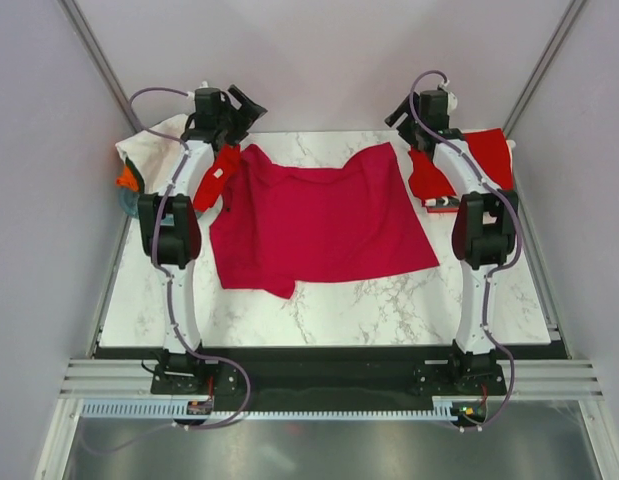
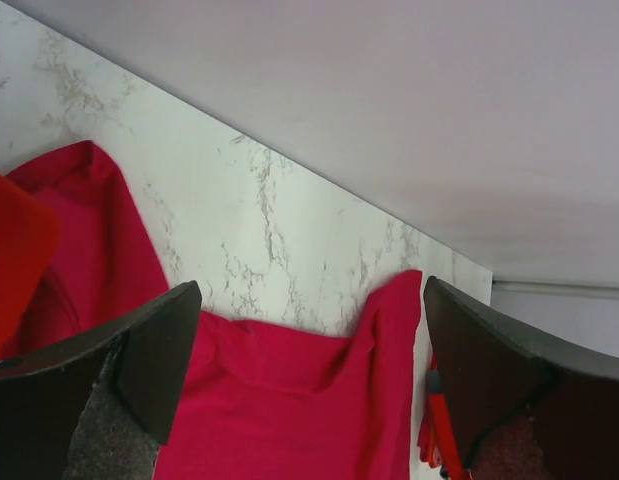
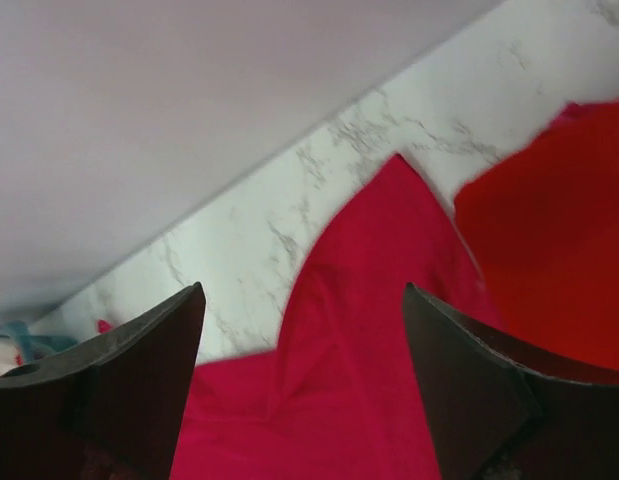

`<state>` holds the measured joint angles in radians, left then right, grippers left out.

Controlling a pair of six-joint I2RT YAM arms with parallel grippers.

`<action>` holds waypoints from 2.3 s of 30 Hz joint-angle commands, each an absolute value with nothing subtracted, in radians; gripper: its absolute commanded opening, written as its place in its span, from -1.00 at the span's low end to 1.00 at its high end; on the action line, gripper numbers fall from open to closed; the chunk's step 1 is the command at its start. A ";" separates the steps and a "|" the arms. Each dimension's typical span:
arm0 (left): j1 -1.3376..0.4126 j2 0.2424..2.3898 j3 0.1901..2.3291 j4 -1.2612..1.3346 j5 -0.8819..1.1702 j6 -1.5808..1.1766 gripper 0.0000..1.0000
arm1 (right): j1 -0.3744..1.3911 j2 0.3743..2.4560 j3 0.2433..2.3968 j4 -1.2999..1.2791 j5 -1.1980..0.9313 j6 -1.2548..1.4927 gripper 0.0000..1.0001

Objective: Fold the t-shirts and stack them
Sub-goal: Flatten the tshirt out

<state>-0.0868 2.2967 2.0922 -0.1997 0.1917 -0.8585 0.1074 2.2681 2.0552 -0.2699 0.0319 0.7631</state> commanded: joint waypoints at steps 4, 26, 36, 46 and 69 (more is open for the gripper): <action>-0.094 1.960 1.847 -0.279 0.135 -0.726 1.00 | 0.109 1.995 1.678 -0.164 0.034 0.716 0.60; -0.097 1.042 0.723 -0.344 -0.042 -0.772 0.85 | 0.181 1.342 0.714 -0.132 0.231 0.745 -0.23; -0.089 1.083 0.618 -0.344 -0.103 -0.865 0.65 | 0.167 1.407 0.626 -0.137 0.345 0.776 -0.46; -0.083 1.147 0.581 -0.348 -0.141 -0.925 0.58 | 0.109 1.394 0.588 -0.224 0.449 0.799 -0.62; -0.083 1.103 0.414 -0.272 0.029 -0.962 0.29 | 0.109 1.327 0.604 -0.221 0.365 0.782 -0.50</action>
